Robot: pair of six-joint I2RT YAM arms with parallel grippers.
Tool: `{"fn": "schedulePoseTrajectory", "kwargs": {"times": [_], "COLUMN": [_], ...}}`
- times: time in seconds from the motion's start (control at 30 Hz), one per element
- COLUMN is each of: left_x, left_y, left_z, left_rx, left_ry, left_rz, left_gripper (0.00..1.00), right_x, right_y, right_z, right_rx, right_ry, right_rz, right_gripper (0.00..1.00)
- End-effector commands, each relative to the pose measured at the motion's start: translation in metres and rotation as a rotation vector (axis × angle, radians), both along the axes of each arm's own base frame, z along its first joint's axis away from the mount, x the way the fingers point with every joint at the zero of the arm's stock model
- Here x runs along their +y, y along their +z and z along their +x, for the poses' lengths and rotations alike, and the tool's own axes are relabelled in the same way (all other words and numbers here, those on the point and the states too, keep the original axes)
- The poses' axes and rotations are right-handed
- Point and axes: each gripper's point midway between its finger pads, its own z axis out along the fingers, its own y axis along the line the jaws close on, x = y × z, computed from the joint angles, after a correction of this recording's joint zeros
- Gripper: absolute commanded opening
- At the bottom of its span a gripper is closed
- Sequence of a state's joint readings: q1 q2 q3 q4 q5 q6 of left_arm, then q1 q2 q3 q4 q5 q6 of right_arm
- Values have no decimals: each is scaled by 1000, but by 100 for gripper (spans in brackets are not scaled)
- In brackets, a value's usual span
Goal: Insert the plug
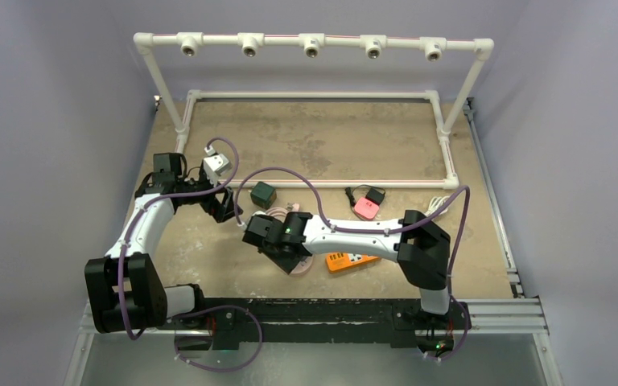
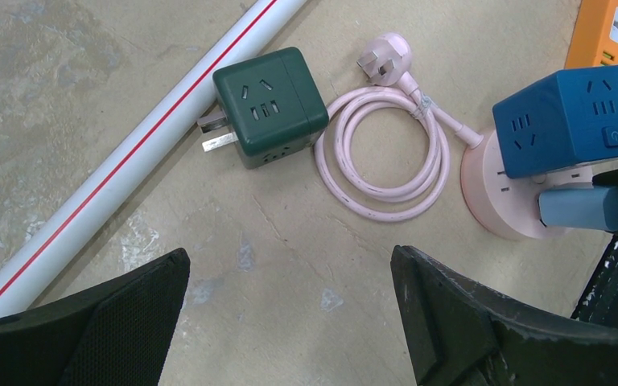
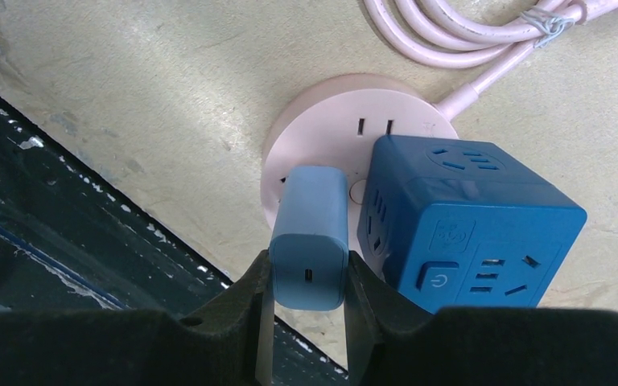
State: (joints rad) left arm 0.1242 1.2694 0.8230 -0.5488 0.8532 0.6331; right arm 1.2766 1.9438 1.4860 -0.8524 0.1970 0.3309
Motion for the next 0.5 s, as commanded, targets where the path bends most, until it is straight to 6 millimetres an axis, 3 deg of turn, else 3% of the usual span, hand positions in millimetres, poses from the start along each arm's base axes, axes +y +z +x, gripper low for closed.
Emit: {"fn": "schedulePoseTrajectory", "kwargs": {"times": [0.0,0.1,0.23,0.37,0.47], "left_x": [-1,-1,-2,-2,-3], "left_y": [18,20,23,23,23], "left_z": [4,5,2,0,-1], "left_rx": [-61,-65,-64,-58,-57], "left_ry": [-29,-30,-32,-38,-41], "left_rz": [-9,-8,-9,-9,-11], "left_gripper": [95,95,95,95,95], "right_x": [-25,-11,4,16,23], "right_y": [-88,-71,-49,-27,-10], "right_z": [-14,-4,9,17,22], "right_rx": [92,39,-23,-61,-87], "right_ry": [-28,-48,-69,-74,-78], "right_rz": [-181,-131,-73,-26,2], "right_gripper": [16,34,44,61,64]}}
